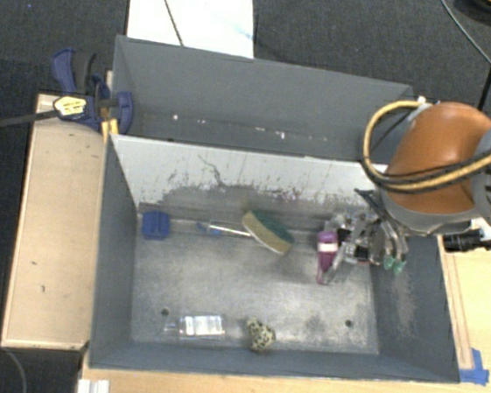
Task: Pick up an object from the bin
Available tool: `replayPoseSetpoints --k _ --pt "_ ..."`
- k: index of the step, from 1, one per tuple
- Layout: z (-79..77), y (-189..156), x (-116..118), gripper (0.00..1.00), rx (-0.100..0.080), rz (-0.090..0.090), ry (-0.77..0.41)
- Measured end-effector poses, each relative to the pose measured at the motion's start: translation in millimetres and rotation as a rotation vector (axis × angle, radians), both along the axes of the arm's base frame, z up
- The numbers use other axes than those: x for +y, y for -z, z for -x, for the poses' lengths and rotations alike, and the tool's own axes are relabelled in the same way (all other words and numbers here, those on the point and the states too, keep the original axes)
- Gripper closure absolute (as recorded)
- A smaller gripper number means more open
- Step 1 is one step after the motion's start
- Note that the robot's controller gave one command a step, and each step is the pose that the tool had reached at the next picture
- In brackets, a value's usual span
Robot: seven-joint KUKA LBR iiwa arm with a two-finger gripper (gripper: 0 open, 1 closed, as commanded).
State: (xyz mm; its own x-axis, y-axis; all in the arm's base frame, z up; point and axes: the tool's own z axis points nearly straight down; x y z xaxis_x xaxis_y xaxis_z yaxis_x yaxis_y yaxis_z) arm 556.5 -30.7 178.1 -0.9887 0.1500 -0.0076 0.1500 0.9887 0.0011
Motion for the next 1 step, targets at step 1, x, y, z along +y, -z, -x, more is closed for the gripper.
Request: replayPoseSetpoints --k 1 --pt "-4.5 -64.2 8.2 1.00 -0.001 -0.001 0.010"
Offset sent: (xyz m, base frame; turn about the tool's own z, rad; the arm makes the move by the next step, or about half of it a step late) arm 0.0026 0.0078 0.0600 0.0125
